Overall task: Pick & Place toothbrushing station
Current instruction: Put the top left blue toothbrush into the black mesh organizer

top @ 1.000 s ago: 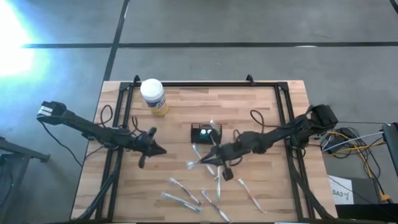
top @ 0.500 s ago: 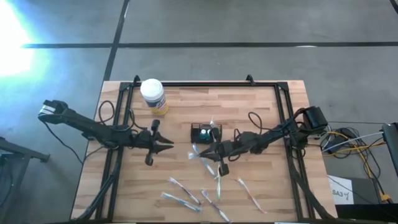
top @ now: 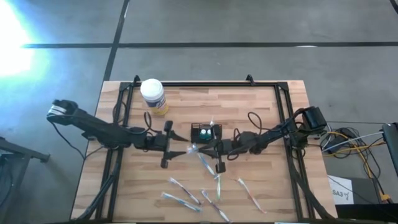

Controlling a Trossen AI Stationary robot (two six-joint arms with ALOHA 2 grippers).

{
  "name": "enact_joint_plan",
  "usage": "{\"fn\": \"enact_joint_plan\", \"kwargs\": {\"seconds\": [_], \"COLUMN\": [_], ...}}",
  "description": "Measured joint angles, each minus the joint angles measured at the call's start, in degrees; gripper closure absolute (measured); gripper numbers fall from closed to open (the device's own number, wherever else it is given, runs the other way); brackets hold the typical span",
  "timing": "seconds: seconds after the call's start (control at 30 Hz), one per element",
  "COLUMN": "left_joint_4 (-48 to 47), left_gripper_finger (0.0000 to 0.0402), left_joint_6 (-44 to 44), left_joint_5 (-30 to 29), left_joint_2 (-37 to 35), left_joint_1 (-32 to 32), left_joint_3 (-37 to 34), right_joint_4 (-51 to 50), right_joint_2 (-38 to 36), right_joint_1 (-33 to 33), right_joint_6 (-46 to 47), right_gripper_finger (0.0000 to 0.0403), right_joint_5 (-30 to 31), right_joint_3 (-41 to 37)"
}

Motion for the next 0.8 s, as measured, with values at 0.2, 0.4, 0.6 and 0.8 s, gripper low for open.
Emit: {"fn": "enact_joint_plan", "kwargs": {"seconds": [0.2,0.4,0.6,0.8], "left_joint_4": [2.8,6.0,9.9,10.0], "left_gripper_finger": [0.0188,0.0200,0.0209,0.0209], "left_joint_6": [0.0,-1.1,-1.4,-1.5], "left_joint_5": [1.7,1.7,3.4,3.9], "left_joint_2": [2.7,4.3,6.8,8.0], "left_joint_1": [0.0,0.0,0.0,0.0], "left_joint_3": [3.1,3.2,3.4,4.5], "right_joint_4": [0.0,0.1,0.1,0.1], "right_joint_2": [0.0,0.0,0.0,0.0], "right_joint_1": [0.0,0.0,0.0,0.0], "right_joint_6": [-0.7,-0.8,-0.7,-0.7], "right_gripper_finger": [0.0394,0.0394,0.0394,0.0394], "right_joint_5": [0.2,0.2,1.6,1.6], "right_joint_3": [0.0,0.0,0.0,0.0]}}
